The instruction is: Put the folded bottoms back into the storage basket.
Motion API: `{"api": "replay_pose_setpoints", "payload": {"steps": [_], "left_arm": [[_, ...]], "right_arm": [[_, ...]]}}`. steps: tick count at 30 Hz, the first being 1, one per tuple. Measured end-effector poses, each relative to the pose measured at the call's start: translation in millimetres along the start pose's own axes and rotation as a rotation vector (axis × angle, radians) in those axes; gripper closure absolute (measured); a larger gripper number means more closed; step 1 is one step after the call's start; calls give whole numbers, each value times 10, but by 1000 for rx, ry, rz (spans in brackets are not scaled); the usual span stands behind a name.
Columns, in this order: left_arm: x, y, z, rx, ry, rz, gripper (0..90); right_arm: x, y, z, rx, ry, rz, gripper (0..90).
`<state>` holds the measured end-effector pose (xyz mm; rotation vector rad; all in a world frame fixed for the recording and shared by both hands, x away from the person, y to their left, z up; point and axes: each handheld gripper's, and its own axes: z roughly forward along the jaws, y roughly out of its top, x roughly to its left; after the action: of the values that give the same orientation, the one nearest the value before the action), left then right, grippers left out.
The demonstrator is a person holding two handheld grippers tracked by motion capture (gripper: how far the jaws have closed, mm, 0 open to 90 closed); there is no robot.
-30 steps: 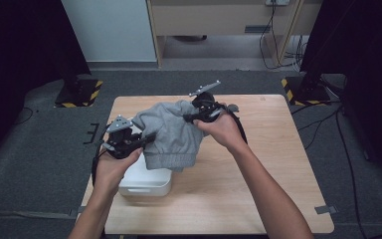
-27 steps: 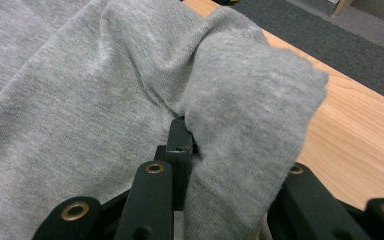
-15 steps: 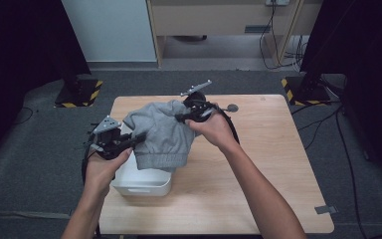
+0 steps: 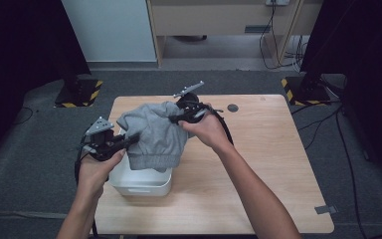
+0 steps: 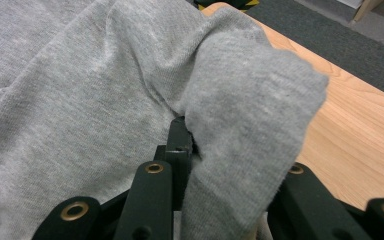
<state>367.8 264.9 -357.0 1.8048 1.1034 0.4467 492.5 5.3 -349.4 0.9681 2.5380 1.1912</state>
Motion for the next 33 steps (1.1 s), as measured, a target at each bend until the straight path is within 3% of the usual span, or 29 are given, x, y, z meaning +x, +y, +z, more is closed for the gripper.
{"api": "replay_pose_setpoints", "payload": {"steps": [33], "left_arm": [[250, -194, -131, 21, 31, -33, 765]], "right_arm": [[174, 28, 339, 22, 45, 7, 713]]}}
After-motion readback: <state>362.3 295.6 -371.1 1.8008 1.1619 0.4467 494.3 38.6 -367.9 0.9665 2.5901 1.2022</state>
